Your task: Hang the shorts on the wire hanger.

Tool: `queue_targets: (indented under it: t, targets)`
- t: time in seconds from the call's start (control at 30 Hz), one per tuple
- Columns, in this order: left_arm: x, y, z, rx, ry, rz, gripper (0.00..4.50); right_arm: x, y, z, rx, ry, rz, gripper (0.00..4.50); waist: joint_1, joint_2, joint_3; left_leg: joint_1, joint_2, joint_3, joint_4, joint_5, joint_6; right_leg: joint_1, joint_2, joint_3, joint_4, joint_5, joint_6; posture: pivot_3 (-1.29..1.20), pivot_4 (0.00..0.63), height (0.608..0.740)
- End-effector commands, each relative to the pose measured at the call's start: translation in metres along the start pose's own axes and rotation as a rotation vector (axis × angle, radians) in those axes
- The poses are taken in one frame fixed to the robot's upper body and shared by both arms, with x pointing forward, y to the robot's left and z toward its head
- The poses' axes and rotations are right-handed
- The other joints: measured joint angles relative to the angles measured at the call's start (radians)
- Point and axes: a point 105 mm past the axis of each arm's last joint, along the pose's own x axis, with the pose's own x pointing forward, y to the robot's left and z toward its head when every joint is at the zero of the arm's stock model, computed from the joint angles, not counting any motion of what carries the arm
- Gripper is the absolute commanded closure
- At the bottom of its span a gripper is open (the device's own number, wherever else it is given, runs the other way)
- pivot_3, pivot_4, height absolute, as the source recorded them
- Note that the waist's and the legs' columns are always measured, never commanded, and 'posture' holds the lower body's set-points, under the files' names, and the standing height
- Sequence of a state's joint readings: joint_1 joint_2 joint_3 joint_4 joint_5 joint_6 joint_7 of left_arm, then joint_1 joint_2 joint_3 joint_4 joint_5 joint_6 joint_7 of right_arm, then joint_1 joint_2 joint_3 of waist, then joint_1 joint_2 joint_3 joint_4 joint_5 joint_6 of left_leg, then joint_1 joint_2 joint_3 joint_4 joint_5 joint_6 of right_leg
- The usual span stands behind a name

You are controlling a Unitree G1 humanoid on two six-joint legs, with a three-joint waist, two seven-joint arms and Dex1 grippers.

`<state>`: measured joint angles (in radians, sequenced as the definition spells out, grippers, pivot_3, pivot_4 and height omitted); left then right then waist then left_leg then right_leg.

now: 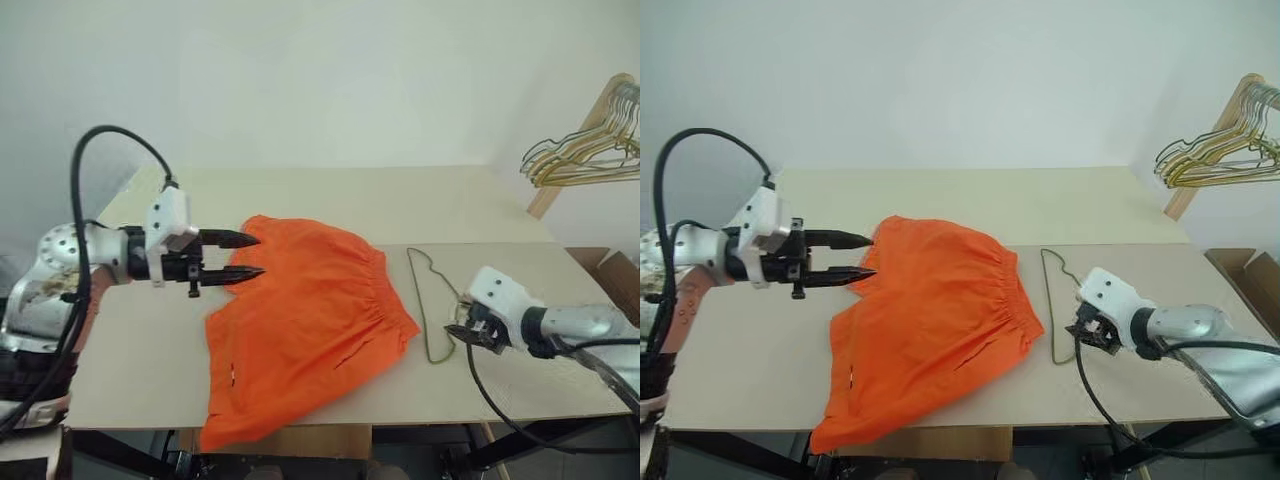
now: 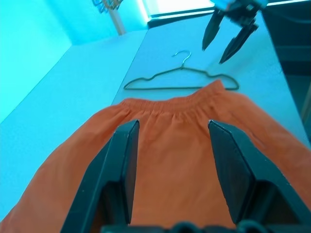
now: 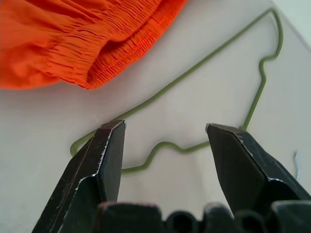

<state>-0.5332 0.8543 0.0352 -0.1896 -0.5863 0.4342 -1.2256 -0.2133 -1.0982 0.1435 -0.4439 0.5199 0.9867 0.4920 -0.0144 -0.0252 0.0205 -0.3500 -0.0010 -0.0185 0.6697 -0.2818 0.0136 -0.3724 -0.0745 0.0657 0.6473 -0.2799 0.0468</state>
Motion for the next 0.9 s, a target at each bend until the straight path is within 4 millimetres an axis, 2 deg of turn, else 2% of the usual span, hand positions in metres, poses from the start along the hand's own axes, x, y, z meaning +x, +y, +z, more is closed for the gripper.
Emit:
queue_targets:
  t: [0.03,0.2,0.37,0.5,0.73,0.9]
  targets:
    - [0.011,-0.003,0.015,0.031,-0.039,-0.040,2.06,0.005,-0.004,-0.008,0.099,0.108,-0.069,1.36,0.000,0.000,0.000,-0.002,0.000,0.000,0.001,0.000,0.000,-0.001,0.000,0.000,0.000,0.000,0.000,-0.02,0.000,0.740]
    - [0.018,-0.010,0.014,0.036,-0.045,-0.065,2.06,0.026,-0.011,-0.023,0.194,0.214,-0.154,1.36,-0.002,0.000,0.000,-0.005,-0.001,-0.001,0.003,0.000,0.000,-0.005,0.000,0.000,0.001,0.000,0.000,-0.01,0.000,0.740]
    - [0.016,-0.013,0.013,0.032,-0.041,-0.065,2.06,0.037,-0.012,-0.035,0.229,0.288,-0.159,1.36,-0.001,0.000,0.000,-0.005,-0.001,-0.001,0.005,0.000,0.001,-0.004,0.000,0.000,0.001,0.000,0.000,0.00,0.000,0.740]
    - [0.015,-0.015,0.012,0.030,-0.039,-0.061,2.01,0.038,-0.008,-0.048,0.262,0.343,-0.117,2.12,0.000,-0.001,-0.001,-0.004,-0.001,-0.001,0.005,0.000,0.001,-0.003,0.001,0.000,0.000,0.000,0.001,0.01,0.000,0.740]
    - [0.013,-0.013,0.009,0.024,-0.036,-0.029,2.01,0.032,-0.005,-0.053,0.257,0.363,-0.088,4.45,0.010,-0.002,-0.001,-0.004,-0.001,-0.003,0.006,-0.001,0.001,0.000,0.000,-0.004,-0.001,0.000,0.001,0.01,0.000,0.740]
    - [0.021,-0.015,0.010,0.020,-0.060,-0.038,2.01,0.030,-0.020,-0.052,0.398,0.351,-0.161,4.45,0.010,-0.003,-0.002,-0.004,-0.001,-0.003,0.006,-0.001,0.001,0.000,0.000,-0.004,-0.001,0.000,0.001,0.00,0.000,0.740]
